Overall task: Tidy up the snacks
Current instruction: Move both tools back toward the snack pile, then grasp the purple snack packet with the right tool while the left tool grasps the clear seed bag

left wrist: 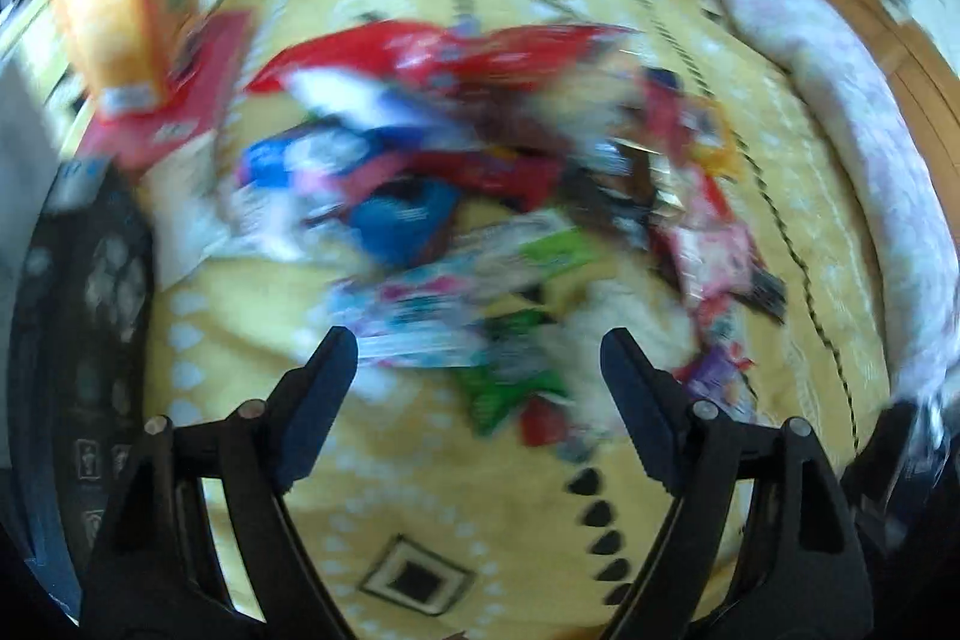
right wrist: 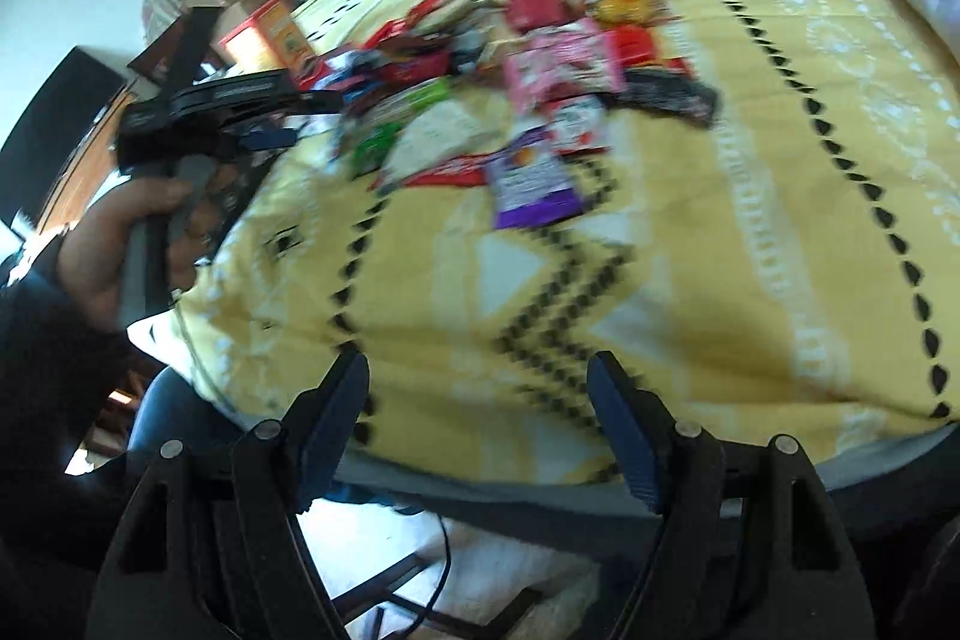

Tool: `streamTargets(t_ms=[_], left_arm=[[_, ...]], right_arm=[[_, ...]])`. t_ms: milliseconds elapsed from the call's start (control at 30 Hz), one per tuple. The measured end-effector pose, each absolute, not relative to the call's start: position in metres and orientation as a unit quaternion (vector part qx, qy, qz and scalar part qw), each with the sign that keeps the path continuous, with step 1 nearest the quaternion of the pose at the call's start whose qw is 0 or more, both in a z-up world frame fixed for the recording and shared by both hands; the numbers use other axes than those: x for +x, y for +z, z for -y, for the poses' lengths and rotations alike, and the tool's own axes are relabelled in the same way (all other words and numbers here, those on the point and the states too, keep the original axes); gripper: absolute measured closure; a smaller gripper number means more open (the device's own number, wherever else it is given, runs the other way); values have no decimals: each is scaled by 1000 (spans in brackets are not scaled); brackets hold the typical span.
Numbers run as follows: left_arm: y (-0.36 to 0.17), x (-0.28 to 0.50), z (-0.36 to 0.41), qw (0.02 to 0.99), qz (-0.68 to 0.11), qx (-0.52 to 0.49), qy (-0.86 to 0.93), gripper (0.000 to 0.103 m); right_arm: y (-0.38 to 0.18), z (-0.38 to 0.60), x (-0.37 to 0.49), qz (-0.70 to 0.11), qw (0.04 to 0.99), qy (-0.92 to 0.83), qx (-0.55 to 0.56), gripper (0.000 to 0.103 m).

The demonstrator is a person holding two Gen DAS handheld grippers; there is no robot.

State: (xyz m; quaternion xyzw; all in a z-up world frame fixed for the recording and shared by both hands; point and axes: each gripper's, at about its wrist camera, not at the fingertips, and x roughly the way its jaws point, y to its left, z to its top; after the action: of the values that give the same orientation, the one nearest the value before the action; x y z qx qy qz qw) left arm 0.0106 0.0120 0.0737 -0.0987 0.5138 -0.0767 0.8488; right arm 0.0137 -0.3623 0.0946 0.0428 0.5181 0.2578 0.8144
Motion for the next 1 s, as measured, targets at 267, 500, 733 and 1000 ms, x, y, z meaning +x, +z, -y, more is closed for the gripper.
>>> streamTargets(t_ms=[267, 500, 733, 1000], left_arm=[[52, 22, 50, 819, -543, -3, -186, 20], [28, 37, 70, 811, -549, 56, -191, 20], [49, 10, 49, 823, -526, 33, -211, 51], [63, -46, 27, 834, -518, 61, -181, 49]], right_arm=[[93, 376, 53, -503, 823, 250, 84, 25], [84, 369, 52, -512, 816, 258, 82, 25], [78, 372, 53, -516, 815, 250, 81, 25], [83, 358, 66, -509, 818, 261, 67, 26]])
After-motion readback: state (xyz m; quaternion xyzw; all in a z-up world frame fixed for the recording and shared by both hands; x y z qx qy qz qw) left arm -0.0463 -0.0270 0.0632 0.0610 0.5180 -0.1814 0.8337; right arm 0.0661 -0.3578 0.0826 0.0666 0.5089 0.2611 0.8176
